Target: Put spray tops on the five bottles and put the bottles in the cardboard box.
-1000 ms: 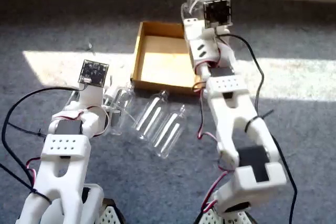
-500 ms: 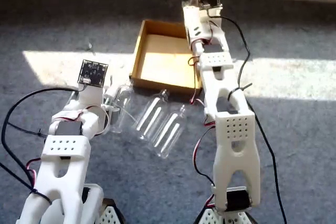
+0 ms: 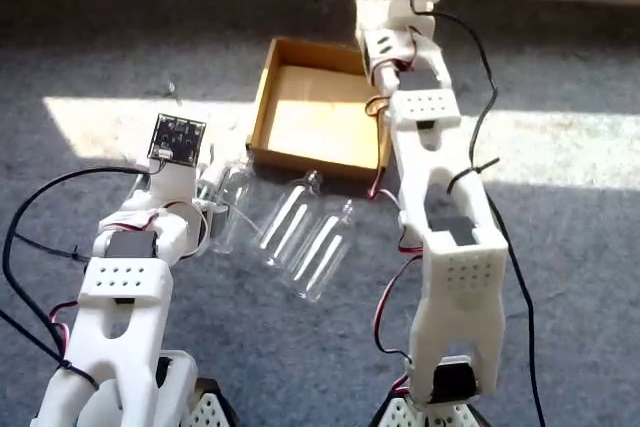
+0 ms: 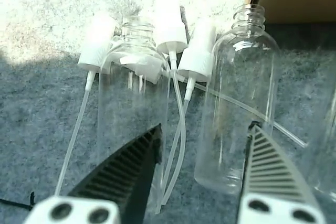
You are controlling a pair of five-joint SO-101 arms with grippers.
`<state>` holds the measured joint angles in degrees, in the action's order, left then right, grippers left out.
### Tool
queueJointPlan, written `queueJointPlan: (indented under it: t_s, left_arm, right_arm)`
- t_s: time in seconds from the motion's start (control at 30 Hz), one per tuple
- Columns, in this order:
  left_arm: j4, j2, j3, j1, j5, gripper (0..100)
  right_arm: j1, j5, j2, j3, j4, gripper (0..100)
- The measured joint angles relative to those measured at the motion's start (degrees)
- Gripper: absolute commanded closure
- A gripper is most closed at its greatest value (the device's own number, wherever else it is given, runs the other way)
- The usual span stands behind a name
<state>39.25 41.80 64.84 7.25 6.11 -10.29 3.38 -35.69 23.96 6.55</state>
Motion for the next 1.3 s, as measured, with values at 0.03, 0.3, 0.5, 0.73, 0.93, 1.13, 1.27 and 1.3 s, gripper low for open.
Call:
queueJointPlan:
  t_s: [0.03,0.3,0.5,0.73,0.93,1.13,1.27,1.3]
  left_arm:
    - [0.0,0.0,0.0,0.0,0.0,75]
    - [0.0,0.0,0.0,0.0,0.0,75]
    - [0.0,0.0,0.0,0.0,0.0,75]
    - [0.0,0.0,0.0,0.0,0.0,75]
    - [0.0,0.0,0.0,0.0,0.0,75]
    - [0.0,0.0,0.0,0.0,0.0,75]
    - [0.0,0.0,0.0,0.0,0.0,75]
    - [0.0,0.0,0.0,0.0,0.0,75]
  right_arm:
    - [-0.1,0.6,0.6,-3.0,-1.7,99.3]
    - [-0.1,1.5,4.1,-27.4,-20.8,99.3]
    - [-0.1,1.5,2.4,-27.4,-28.1,99.3]
    - [-0.3,1.5,-1.4,-27.2,-31.4,99.4]
    - [-0.6,1.5,-2.5,-27.2,-32.1,99.4]
    - [-0.5,1.5,-5.5,-26.7,-38.2,99.4]
    - [-0.5,1.5,-7.3,-23.8,-38.7,99.4]
    - [-0.6,1.5,-7.7,-23.2,-38.8,99.4]
